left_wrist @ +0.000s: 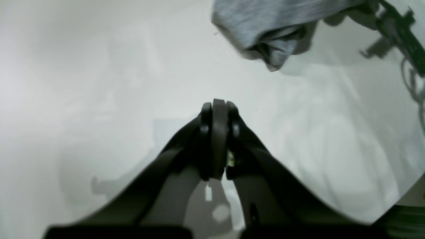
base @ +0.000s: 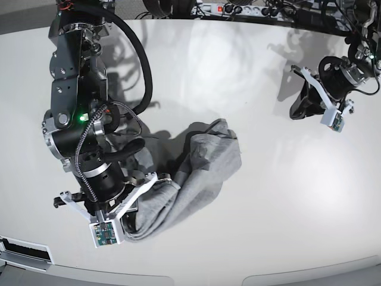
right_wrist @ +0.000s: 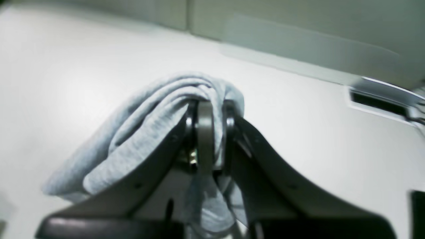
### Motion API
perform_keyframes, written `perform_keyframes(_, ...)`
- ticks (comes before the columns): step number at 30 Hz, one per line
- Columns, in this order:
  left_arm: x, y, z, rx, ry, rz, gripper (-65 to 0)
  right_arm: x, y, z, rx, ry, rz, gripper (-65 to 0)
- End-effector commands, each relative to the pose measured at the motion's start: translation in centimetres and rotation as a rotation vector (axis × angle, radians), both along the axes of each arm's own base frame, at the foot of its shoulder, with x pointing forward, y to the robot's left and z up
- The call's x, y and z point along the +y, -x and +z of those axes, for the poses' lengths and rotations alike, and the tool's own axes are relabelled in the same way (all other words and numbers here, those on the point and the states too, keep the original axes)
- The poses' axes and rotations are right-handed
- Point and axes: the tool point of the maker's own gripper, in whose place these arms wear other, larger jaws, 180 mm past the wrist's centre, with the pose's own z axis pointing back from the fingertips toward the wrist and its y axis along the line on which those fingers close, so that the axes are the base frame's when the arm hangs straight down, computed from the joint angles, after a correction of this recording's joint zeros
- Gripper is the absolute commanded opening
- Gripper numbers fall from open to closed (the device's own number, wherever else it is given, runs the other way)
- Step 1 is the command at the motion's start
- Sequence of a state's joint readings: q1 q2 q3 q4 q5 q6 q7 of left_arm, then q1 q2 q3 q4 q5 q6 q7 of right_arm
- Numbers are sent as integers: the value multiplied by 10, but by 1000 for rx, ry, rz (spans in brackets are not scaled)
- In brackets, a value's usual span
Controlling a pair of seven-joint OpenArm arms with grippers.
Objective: Layout the t-shirt on the table in an organized manner, then fold the t-shirt properly
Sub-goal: 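Grasp the bunched fabric with the right gripper and lift it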
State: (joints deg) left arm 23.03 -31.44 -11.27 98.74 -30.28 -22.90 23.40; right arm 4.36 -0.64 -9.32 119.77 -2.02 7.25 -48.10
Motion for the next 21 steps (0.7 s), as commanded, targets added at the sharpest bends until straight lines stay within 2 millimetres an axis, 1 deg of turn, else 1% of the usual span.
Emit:
perform_keyframes(1,0,-7,12,-43,13,-5,-650,-5,-6,22,-81,-11,-30,-650)
perform_keyframes(4,0,-7,12,-43,13,-5,-650,-6,-5,19,-69,6,-33,-650)
perform_keyframes(7,0,-7,12,-43,13,-5,-650,-3,1,4,-3,69,2,-650)
perform_keyframes(8,0,-7,12,-43,13,-5,-650,-4,3,-2,21,73,0,-638)
perform_keyframes(9,0,-7,12,-42,12,-6,-650,-5,5,-6,39,73,-5,-568)
perform_keyframes(10,0,-7,12,-43,13,-5,-650,-7,7,-11,55,68,-16,-479)
perform_keyframes(12,0,-7,12,-43,13,-5,-650,-16,11,-19,72,84,-57,-297)
perform_keyframes(13,0,-7,12,-43,13,-5,-650,-24,12,-21,78,104,-87,-237)
perform_keyframes(14,0,-7,12,-43,13,-5,-645,-37,14,-24,80,129,-140,-211)
perform_keyframes(17,0,-7,12,-43,13,-5,-529,-77,21,-30,103,203,-287,-211)
perform_keyframes(18,0,-7,12,-43,12,-5,-500,-83,22,-32,112,201,-300,-214)
perform_keyframes(19,0,-7,12,-43,13,-5,-480,-82,24,-37,129,178,-274,-215)
perform_keyframes(20,0,-7,12,-43,13,-5,-470,-68,24,-42,149,143,-183,-218)
perform_keyframes(21,0,-7,12,-43,13,-5,-470,-44,27,-48,170,102,-48,-218)
